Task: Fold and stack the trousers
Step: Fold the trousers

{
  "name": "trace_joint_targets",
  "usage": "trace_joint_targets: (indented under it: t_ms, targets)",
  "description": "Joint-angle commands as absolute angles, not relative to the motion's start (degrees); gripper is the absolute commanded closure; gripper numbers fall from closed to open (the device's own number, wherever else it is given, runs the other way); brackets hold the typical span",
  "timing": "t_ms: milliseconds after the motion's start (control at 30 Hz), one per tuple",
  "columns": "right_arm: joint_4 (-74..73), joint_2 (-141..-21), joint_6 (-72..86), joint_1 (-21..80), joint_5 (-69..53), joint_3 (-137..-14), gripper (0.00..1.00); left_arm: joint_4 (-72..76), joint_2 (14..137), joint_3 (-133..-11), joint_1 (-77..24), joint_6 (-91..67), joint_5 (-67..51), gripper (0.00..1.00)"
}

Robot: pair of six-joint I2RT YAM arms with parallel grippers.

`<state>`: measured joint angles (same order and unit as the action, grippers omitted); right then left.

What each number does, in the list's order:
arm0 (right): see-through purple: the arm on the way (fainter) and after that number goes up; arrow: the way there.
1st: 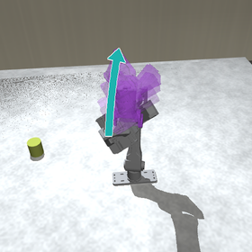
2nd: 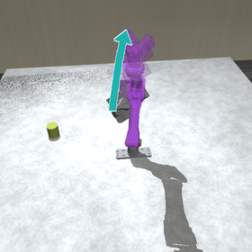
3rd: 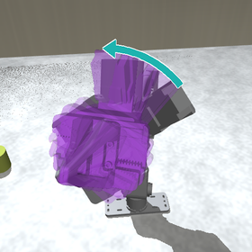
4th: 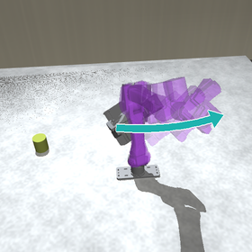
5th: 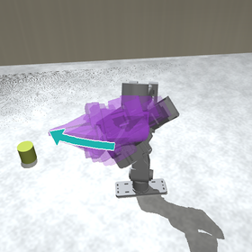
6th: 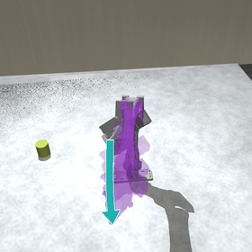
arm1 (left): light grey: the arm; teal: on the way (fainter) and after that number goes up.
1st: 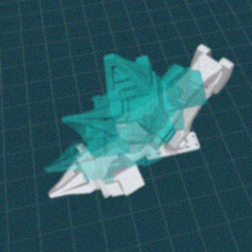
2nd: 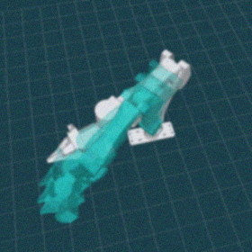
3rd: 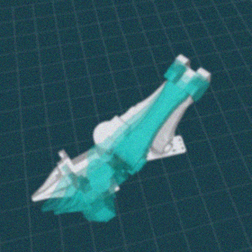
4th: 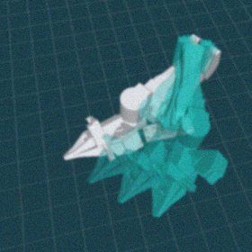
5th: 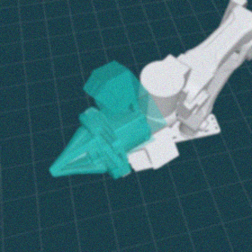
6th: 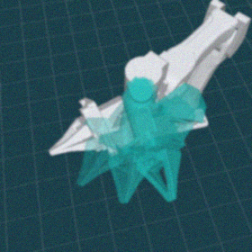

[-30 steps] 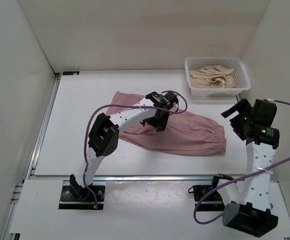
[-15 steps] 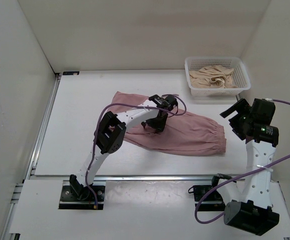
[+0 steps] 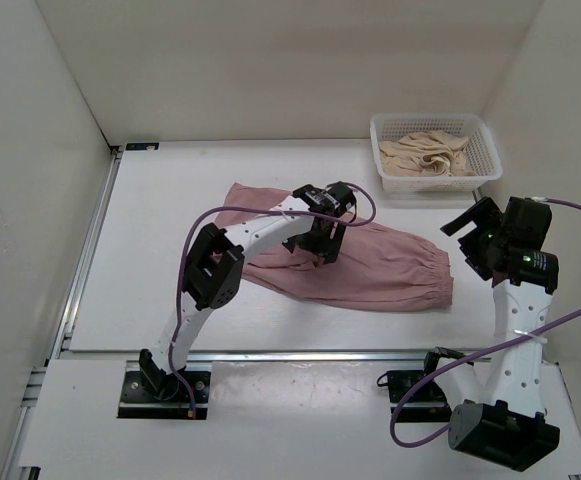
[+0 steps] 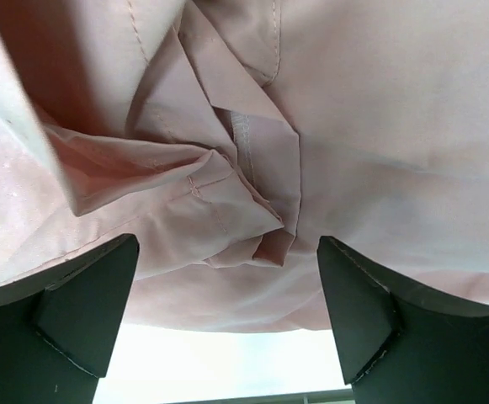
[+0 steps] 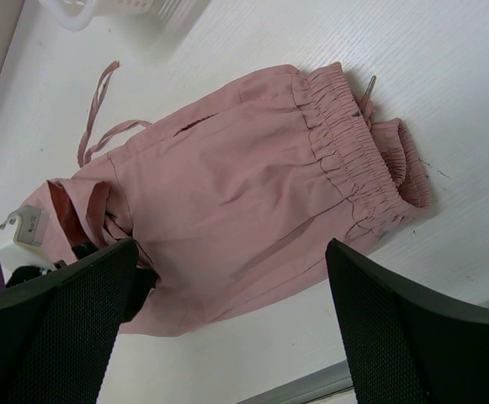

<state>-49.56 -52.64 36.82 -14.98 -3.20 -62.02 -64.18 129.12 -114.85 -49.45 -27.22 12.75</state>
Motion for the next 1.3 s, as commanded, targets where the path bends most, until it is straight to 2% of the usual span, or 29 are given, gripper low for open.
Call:
trace_joint_targets:
  t_ms: [0, 100, 300, 467, 533, 567, 667, 700, 733, 767, 1100, 1267]
  targets:
    - [-48.5, -52.6, 35.4, -14.8, -3.8, -62.4, 0.04, -63.4, 126.4, -114.3, -49.3, -26.4, 10.9, 0.01]
    - [-48.5, -52.6, 35.4, -14.8, -3.8, -61.9, 0.04, -62.8, 128.8, -114.3, -49.3, -25.8, 10.9, 0.07]
    - [-48.5, -52.6, 35.4, -14.8, -3.8, -61.9, 0.04, -62.8, 129.5, -114.3, -49.3, -25.8, 12.3, 0.26]
    - [-48.5, -52.6, 34.9, -14.8, -3.8, -61.9, 0.04, -62.8, 130.5, -114.3, -49.3, -24.2, 11.8, 0.27]
    - [-48.5, -52.6, 34.9, -14.8, -3.8, -61.9, 0.04, -62.8, 130.5, -113.7, -49.3, -24.2, 11.8, 0.36]
    - [-48.5, -52.6, 34.9, -14.8, -3.8, -61.9, 0.04, -62.8, 130.5, -113.7, -49.3, -24.2, 11.8, 0.49]
    - [-48.5, -52.6, 34.9, -14.8, -3.8, -61.9, 0.04, -63.4, 129.2, -113.7, -49.3, -24.2, 13.3, 0.66]
    - [-48.5, -52.6, 34.9, -14.8, -3.8, -61.9, 0.04, -64.1, 129.2, -113.7, -49.3, -24.2, 14.1, 0.79]
    - [-48.5, -52.6, 34.9, -14.8, -4.6, -62.5, 0.04, -64.6, 128.4, -113.7, -49.3, -24.2, 14.8, 0.87]
    - [-48.5, -52.6, 34.9, -14.8, -4.7, -62.5, 0.04, -65.9, 127.6, -114.4, -48.6, -24.7, 16.1, 0.9]
    - [-49.0, -53.1, 34.9, -14.2, -5.2, -63.5, 0.04, -69.5, 116.3, -116.4, -45.6, -19.3, 14.4, 0.9]
    - [-48.5, -53.1, 34.9, -14.2, -5.2, -63.5, 0.04, -69.4, 112.8, -111.8, -46.1, -18.8, 9.2, 0.9]
